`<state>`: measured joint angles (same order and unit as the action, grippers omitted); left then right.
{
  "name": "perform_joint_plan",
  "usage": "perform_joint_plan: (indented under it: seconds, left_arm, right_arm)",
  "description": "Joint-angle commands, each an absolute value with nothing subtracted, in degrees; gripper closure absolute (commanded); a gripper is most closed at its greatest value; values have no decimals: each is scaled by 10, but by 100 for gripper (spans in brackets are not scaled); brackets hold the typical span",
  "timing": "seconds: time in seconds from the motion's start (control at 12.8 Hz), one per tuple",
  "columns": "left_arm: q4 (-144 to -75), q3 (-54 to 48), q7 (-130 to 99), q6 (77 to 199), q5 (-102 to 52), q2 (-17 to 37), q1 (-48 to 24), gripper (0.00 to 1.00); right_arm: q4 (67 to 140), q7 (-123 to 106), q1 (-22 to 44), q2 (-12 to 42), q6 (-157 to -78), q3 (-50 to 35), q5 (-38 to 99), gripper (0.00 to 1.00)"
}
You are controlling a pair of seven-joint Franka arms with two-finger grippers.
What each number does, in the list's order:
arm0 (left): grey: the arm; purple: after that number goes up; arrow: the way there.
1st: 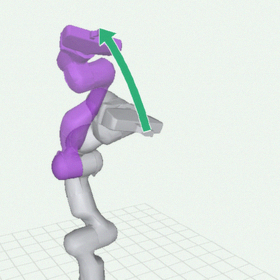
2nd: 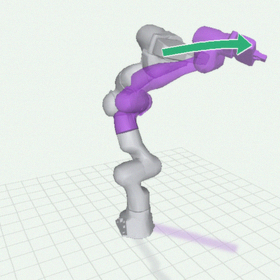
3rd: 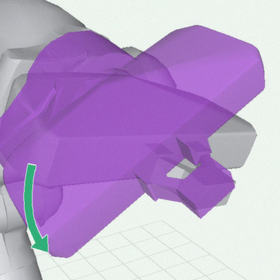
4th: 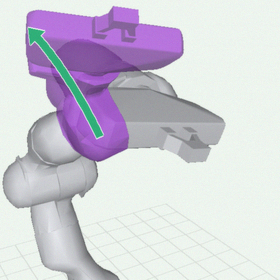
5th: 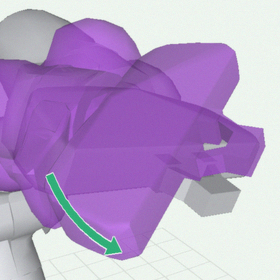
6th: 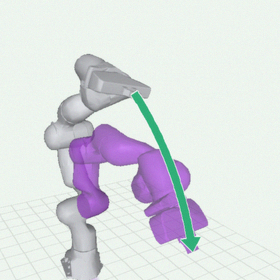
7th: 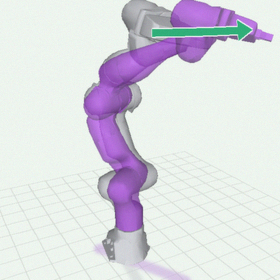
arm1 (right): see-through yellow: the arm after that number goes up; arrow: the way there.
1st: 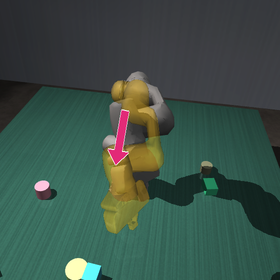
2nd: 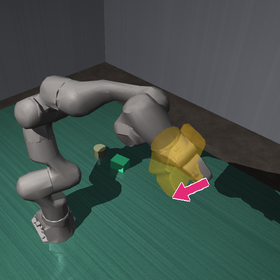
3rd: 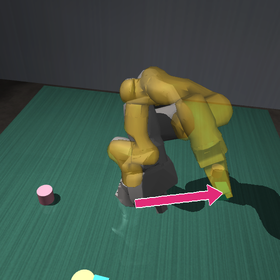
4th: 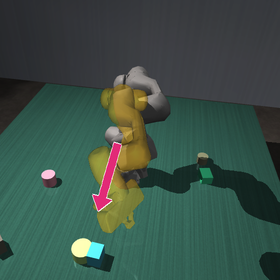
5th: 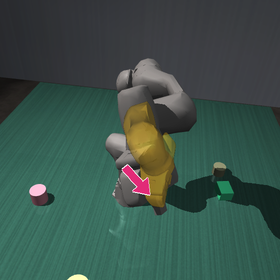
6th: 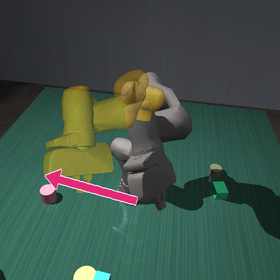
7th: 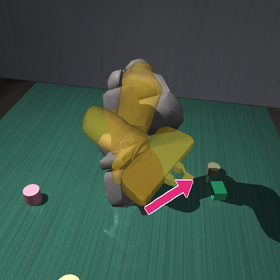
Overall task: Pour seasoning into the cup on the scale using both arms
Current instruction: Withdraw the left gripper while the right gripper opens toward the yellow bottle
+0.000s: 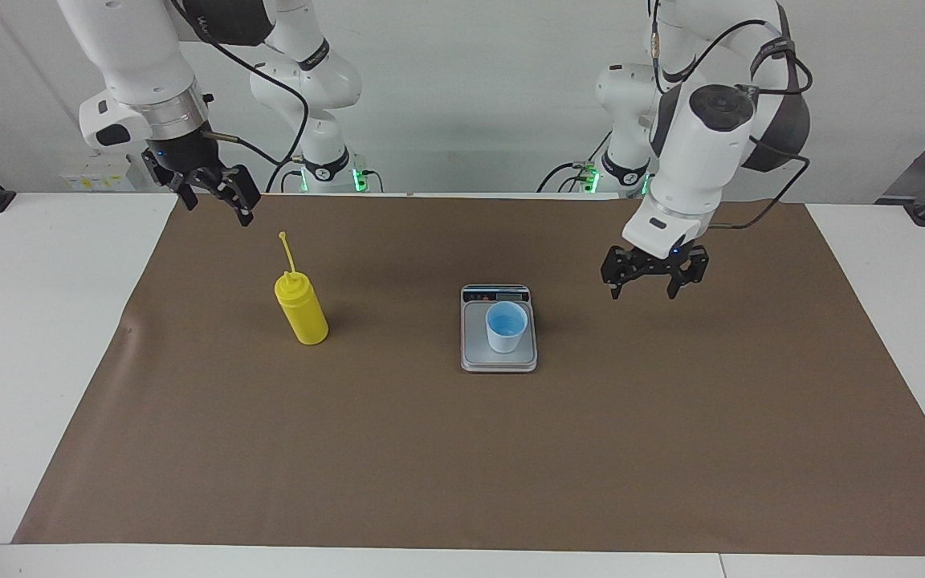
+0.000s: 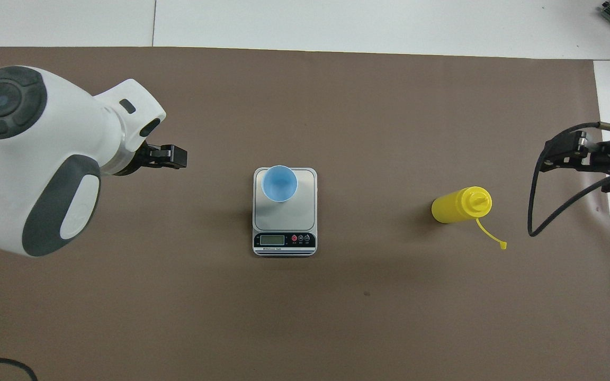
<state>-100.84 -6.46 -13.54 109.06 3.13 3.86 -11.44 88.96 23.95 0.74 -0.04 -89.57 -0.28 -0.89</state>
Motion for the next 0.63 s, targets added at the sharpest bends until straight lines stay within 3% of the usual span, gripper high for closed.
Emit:
perform_joint_plan:
  seconds: [0.0, 0.23, 0.55]
  left_arm:
    - [-1006, -68, -80, 1041, 33, -3, -77, 0]
    - [-941, -67, -37, 959, 19, -6, -48, 0]
    - [-949, -62, -29, 934, 2, -30, -33, 0]
  right_arm:
    - [931, 316, 0, -16, -946, -5, 18, 0]
    - [972, 447, -9, -25, -976, -5, 25, 0]
    - [1014, 540, -64, -18, -1035, -4, 106, 0]
